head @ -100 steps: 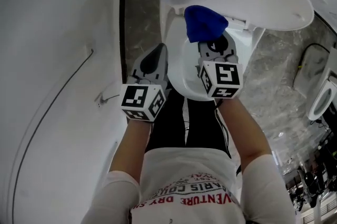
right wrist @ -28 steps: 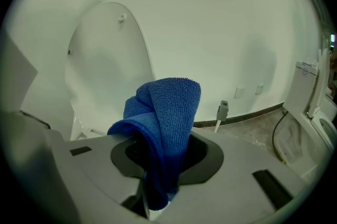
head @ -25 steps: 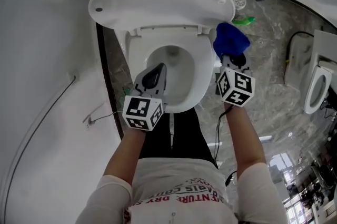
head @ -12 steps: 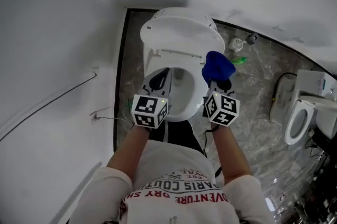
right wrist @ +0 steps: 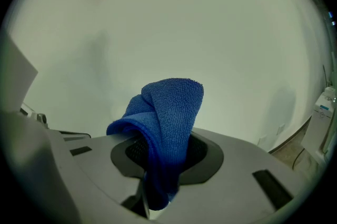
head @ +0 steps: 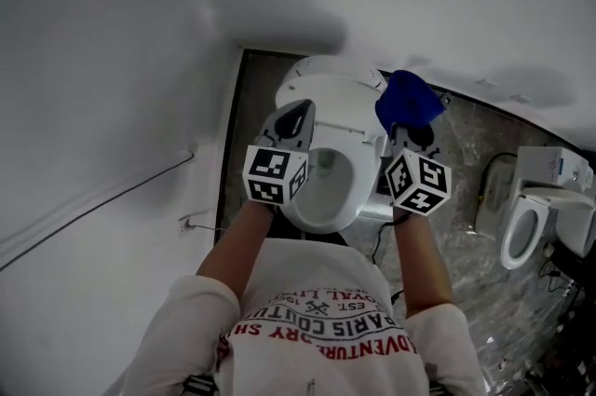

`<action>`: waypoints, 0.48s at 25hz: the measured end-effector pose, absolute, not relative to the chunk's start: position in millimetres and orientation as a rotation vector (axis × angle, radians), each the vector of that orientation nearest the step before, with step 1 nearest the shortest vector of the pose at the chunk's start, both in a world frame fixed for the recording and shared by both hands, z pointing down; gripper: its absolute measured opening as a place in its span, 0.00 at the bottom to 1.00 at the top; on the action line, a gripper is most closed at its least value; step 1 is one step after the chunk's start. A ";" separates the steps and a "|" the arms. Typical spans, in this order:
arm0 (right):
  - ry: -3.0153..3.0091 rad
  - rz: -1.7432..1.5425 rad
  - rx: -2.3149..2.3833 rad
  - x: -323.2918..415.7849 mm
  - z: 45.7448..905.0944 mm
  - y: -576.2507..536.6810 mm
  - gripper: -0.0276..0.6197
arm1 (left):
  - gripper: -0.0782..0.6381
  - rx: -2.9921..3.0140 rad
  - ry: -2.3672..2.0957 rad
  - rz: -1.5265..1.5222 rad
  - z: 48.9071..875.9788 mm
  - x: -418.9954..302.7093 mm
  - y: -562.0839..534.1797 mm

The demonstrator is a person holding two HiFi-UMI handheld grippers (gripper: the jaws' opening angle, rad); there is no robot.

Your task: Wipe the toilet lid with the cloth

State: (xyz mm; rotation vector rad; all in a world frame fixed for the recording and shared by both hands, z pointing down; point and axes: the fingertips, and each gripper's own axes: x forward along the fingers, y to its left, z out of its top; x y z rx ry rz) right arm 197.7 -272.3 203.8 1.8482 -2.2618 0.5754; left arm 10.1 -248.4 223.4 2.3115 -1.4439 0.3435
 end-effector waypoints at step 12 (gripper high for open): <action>-2.254 0.515 1.846 138.8 192.8 -362.2 0.19 | 0.12 2.351 -1.290 0.452 231.8 -9.9 -354.5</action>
